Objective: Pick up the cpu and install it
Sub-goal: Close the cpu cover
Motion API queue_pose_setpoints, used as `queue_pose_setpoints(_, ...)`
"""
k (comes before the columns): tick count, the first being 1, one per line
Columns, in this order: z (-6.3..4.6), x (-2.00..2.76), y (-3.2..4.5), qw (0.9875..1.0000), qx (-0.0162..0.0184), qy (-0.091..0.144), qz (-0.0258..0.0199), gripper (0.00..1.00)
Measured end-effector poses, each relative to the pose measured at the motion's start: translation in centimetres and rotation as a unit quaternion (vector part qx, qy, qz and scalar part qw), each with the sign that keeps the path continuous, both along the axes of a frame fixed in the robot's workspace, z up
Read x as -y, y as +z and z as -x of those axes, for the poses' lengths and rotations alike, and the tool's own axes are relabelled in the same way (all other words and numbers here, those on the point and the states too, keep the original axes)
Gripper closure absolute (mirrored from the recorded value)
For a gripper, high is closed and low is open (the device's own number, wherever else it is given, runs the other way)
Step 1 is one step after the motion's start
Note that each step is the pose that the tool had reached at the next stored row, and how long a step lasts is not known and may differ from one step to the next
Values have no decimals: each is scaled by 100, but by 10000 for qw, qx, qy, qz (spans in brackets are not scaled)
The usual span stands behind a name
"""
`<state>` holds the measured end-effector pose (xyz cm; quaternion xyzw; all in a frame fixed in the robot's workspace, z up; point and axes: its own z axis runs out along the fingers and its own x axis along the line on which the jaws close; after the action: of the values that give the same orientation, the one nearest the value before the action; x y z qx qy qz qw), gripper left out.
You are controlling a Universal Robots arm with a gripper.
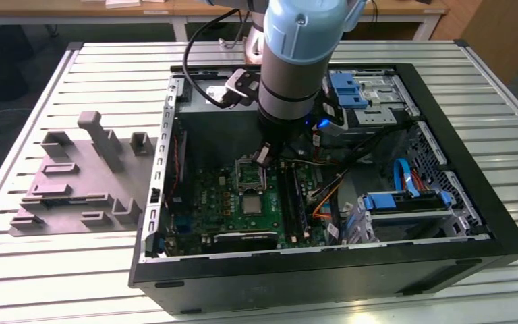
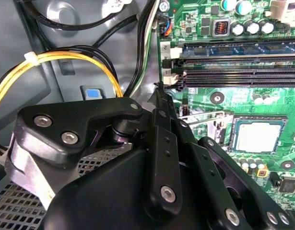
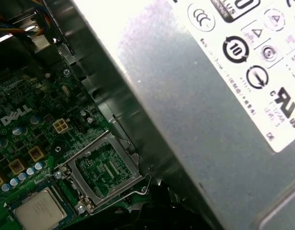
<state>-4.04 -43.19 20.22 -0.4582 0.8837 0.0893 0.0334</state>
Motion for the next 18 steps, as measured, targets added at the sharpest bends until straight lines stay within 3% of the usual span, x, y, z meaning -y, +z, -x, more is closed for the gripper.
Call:
queue_pose_setpoints(6,-1,-9,11,10000,0,0,-17,89)
queue_pose_setpoints(12,-1,-51,1,10000,1,1,-34,89)
queue_pose_setpoints(18,14,-51,-9,10000,0,0,-6,89)
